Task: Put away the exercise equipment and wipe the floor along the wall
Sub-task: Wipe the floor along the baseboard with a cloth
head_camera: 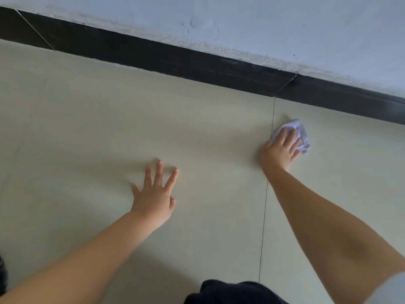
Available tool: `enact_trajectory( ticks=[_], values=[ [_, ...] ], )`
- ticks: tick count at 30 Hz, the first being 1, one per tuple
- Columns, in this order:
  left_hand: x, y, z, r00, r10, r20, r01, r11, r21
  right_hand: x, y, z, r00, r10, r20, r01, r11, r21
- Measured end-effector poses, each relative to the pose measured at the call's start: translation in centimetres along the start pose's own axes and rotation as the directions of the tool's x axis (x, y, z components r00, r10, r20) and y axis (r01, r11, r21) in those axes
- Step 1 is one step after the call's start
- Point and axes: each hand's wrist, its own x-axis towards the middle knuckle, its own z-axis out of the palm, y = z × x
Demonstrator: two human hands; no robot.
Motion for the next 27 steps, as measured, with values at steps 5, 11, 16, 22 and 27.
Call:
enact_trajectory(
  ticks=[5, 11, 16, 22, 27],
  values=[
    [0.1, -0.4, -0.2, 0.999, -0.038, -0.036, 0.032, 0.989, -0.143, -16.0, -4.6, 5.8, 0.651, -0.743, 0.157, 0.755, 0.654, -0.041],
    [0.3, -0.9, -0.7, 0.999, -0.027, -0.019, 0.024, 0.989, -0.144, -12.7, -1.1, 4.1, 0.513, -0.810, 0.284, 0.853, 0.519, -0.059],
    [0.0, 0.9, -0.8, 0.995, 0.097, -0.024, -0.096, 0.994, 0.044, -6.5, 8.6, -0.3, 0.991, -0.078, 0.107, 0.084, 0.995, -0.058],
    [-0.3, 2.8, -0.9, 0.993, 0.114, 0.027, -0.113, 0.993, -0.032, -19.4, 2.5, 4.9, 0.937, -0.345, 0.055, 0.347, 0.938, -0.029],
    [0.1, 1.8, -1.2, 0.989, 0.136, 0.049, -0.136, 0.991, -0.015, -27.7, -0.1, 7.3, 0.363, -0.863, 0.351, 0.923, 0.384, -0.010]
  ],
)
